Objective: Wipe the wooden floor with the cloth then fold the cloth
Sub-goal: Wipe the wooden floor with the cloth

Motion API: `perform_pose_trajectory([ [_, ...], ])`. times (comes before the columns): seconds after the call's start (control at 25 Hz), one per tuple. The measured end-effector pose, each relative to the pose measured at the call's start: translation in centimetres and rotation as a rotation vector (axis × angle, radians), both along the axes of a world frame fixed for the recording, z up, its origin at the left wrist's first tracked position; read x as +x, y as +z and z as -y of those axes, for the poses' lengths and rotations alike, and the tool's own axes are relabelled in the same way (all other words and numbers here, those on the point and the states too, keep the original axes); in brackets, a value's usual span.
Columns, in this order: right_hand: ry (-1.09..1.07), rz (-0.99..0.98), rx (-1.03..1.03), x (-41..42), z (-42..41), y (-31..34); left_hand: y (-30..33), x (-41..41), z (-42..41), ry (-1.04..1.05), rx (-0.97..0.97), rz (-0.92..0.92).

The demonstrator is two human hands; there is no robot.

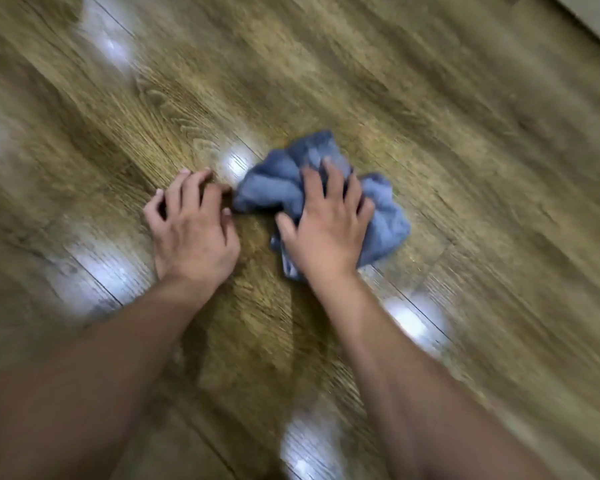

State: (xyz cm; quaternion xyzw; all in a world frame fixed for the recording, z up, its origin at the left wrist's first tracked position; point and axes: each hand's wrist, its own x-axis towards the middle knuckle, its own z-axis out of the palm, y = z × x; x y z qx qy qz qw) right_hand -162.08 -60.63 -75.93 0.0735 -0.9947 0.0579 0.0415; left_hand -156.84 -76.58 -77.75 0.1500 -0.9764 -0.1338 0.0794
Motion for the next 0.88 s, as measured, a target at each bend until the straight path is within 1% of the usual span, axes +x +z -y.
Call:
perform_pose_trajectory([
  [0.08, -0.048, 0.066, -0.033, 7.0, -2.5, 0.3, 0.0, 0.4, -0.2, -0.007, -0.023, -0.001],
  [0.16, -0.081, 0.123, -0.018, 13.9, -5.3, 0.6, 0.6, 0.2, -0.8, 0.01, -0.041, 0.039],
  [0.24, -0.047, 0.149, 0.014, 19.4, -7.8, 0.7, 1.5, -1.3, -2.3, 0.003, -0.054, 0.071],
  [0.32, -0.008, 0.165, 0.02, 22.0, -9.8, 0.7, 2.0, -2.8, -4.7, -0.102, -0.034, 0.079],
  [0.4, 0.019, 0.141, 0.029, 21.7, -10.9, 0.3, 1.5, -3.8, -6.5, -0.198, 0.01, 0.059],
  [0.52, 0.034, 0.079, 0.054, 17.9, -11.2, 0.1, 0.0, -4.2, -6.9, -0.185, -0.017, 0.021],
  [0.6, -0.033, 0.071, 0.043, 13.0, -11.0, -0.1, -0.3, -4.2, -6.7, -0.184, -0.041, 0.006],
  [0.72, -0.151, 0.039, 0.033, 3.1, -9.9, 0.2, -0.5, -4.2, -6.9, -0.186, -0.044, -0.006],
  [0.88, -0.2, -0.036, 0.057, -12.1, -8.7, -0.1, -0.5, -4.4, -6.8, -0.188, -0.049, -0.016],
])
